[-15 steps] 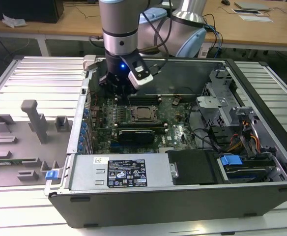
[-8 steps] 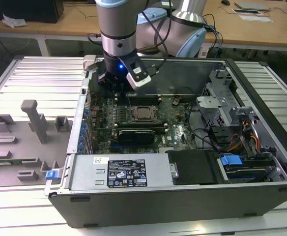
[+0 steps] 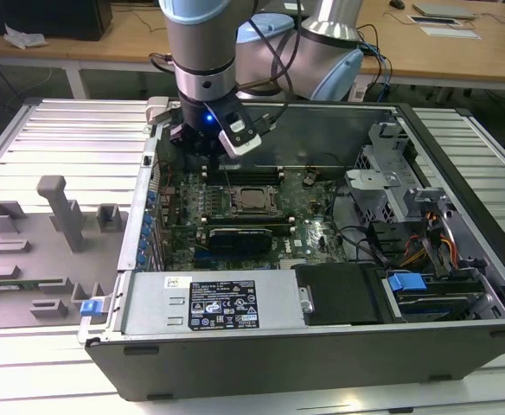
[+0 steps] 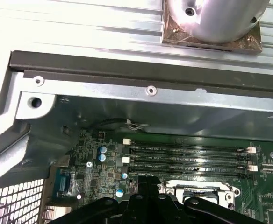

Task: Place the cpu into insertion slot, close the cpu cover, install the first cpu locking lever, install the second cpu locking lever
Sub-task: 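Install the first cpu locking lever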

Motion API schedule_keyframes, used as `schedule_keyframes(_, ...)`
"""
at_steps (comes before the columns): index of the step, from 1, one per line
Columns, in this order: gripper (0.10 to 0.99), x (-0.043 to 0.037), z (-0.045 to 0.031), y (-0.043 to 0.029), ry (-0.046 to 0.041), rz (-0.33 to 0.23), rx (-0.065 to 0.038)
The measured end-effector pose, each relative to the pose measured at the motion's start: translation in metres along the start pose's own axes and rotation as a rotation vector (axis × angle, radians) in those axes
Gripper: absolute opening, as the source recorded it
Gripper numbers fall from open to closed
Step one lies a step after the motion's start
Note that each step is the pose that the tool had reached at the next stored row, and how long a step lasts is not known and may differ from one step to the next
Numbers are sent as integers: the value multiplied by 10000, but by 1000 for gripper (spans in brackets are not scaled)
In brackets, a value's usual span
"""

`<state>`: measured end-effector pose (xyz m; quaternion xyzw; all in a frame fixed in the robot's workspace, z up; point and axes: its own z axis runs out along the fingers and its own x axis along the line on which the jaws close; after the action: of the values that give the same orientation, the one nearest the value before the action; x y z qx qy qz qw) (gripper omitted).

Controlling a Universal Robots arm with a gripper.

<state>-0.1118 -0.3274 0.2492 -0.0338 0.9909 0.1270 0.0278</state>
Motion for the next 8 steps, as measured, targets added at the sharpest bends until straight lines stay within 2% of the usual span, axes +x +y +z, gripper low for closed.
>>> schedule_keyframes(6,106,-51,5,-4,-2,4,-1)
schedule_keyframes(8,106,-92,9,-7,-2,5,0)
